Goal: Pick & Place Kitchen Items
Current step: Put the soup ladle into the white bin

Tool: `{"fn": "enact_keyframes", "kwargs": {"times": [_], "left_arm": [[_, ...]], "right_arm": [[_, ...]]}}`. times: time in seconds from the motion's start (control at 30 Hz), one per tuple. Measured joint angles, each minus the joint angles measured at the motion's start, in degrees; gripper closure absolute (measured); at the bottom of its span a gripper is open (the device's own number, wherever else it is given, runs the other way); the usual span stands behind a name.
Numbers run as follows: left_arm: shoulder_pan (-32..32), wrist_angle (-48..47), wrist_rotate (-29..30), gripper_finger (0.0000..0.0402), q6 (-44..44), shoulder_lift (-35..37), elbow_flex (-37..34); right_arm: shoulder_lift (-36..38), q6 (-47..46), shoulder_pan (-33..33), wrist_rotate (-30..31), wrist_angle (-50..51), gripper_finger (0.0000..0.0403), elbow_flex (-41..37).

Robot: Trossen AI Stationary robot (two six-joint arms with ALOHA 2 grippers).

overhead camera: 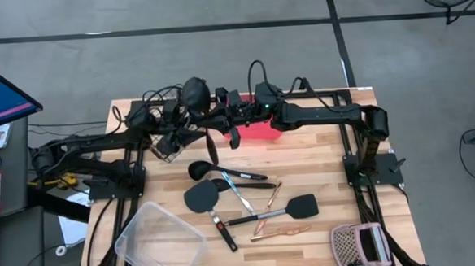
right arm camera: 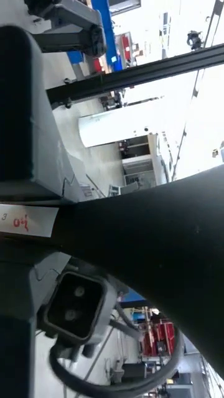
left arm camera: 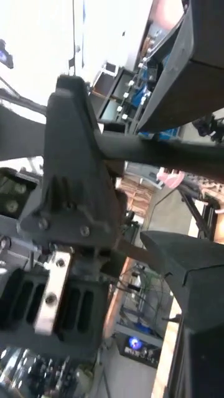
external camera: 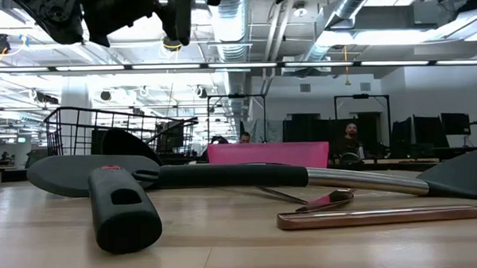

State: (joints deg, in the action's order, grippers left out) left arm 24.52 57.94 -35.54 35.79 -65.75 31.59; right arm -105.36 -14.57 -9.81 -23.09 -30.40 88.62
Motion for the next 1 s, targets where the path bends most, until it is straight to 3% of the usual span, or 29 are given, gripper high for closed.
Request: {"fn": "enact_keyframes", "kwargs": {"times": [1.0], "left_arm": [[-2.2, 0.0, 2.6, 0.0193, -2.6, 0.5, 0.0]], "right_arm": [[0.0, 1.6, -0.5, 2.1, -0.3, 0.0355, 0.0]]}}
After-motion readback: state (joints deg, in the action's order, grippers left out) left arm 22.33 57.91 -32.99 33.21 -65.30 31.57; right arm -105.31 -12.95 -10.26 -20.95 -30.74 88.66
